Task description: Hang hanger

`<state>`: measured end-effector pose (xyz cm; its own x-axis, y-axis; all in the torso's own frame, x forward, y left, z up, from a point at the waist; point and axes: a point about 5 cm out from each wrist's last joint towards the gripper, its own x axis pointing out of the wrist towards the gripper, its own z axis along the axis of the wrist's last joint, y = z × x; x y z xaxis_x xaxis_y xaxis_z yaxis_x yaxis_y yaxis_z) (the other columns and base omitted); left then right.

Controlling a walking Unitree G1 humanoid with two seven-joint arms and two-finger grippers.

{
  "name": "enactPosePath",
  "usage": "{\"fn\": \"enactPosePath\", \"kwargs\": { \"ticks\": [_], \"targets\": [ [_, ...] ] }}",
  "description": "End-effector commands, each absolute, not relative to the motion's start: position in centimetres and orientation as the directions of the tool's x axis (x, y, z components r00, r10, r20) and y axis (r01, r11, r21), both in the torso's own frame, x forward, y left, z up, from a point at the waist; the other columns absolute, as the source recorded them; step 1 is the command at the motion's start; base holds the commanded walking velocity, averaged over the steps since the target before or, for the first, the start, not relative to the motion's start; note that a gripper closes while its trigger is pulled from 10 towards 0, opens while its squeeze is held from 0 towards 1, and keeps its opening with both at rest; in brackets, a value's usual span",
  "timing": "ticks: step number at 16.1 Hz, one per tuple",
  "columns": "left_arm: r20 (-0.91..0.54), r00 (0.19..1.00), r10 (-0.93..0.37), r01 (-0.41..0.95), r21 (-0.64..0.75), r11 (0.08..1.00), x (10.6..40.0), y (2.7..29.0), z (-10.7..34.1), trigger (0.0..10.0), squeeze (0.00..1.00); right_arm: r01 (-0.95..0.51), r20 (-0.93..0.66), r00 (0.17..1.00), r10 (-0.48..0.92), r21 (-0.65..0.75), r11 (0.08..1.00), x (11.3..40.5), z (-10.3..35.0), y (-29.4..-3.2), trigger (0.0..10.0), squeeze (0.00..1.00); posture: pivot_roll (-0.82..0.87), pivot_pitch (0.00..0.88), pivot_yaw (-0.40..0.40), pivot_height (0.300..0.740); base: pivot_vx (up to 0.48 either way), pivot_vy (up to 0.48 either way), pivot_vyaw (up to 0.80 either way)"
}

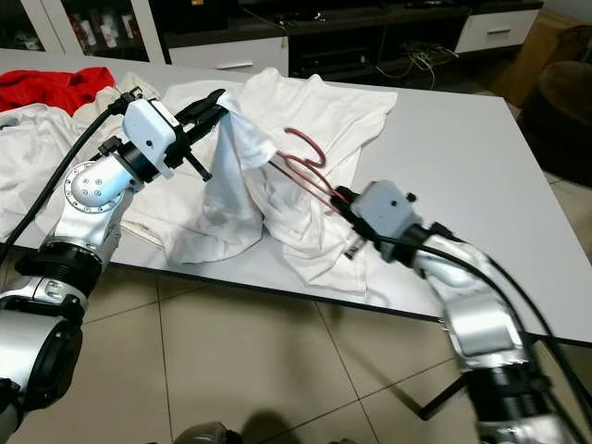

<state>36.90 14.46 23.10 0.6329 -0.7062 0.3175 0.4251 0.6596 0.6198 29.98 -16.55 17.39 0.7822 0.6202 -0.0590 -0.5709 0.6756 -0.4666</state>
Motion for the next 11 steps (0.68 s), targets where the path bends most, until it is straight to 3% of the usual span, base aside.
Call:
{"fn": "enactPosePath", "kwargs": {
  "ticks": [1,8,9,10,11],
  "targets": [
    [0.332,0.616,-0.715,0.421,0.628,0.654,36.9,14.3,23.8,0.0,0.00,-0.548,-0.029,0.788,0.615,-0.490,0.679,30.3,18.2,-16.2,10.0,0.00,0.12,0.000,0.030,0.740,0.000,0.000,0.00],
    [0.332,0.631,-0.701,0.421,0.612,0.669,36.9,14.5,23.6,0.0,0.00,-0.465,0.078,0.831,0.551,-0.446,0.765,31.6,18.8,-15.0,10.0,0.00,0.13,0.000,0.023,0.740,0.000,0.000,0.00],
    [0.315,0.653,-0.688,0.425,0.600,0.678,37.0,14.6,23.2,2.1,0.00,-0.451,0.101,0.835,0.540,-0.435,0.779,31.5,19.0,-15.2,10.0,0.00,0.13,0.000,0.024,0.740,0.000,0.000,0.00],
    [0.288,0.681,-0.673,0.432,0.585,0.687,37.3,14.8,22.8,10.0,0.00,-0.439,0.127,0.838,0.531,-0.421,0.794,31.5,19.2,-15.4,10.0,0.00,0.13,0.000,0.024,0.740,0.000,0.000,0.00],
    [0.278,0.691,-0.667,0.434,0.579,0.690,37.4,14.8,22.6,10.0,0.00,-0.435,0.136,0.838,0.528,-0.416,0.799,31.4,19.3,-15.5,10.0,0.00,0.13,0.000,0.024,0.740,0.000,0.000,0.00]
  ]
}}
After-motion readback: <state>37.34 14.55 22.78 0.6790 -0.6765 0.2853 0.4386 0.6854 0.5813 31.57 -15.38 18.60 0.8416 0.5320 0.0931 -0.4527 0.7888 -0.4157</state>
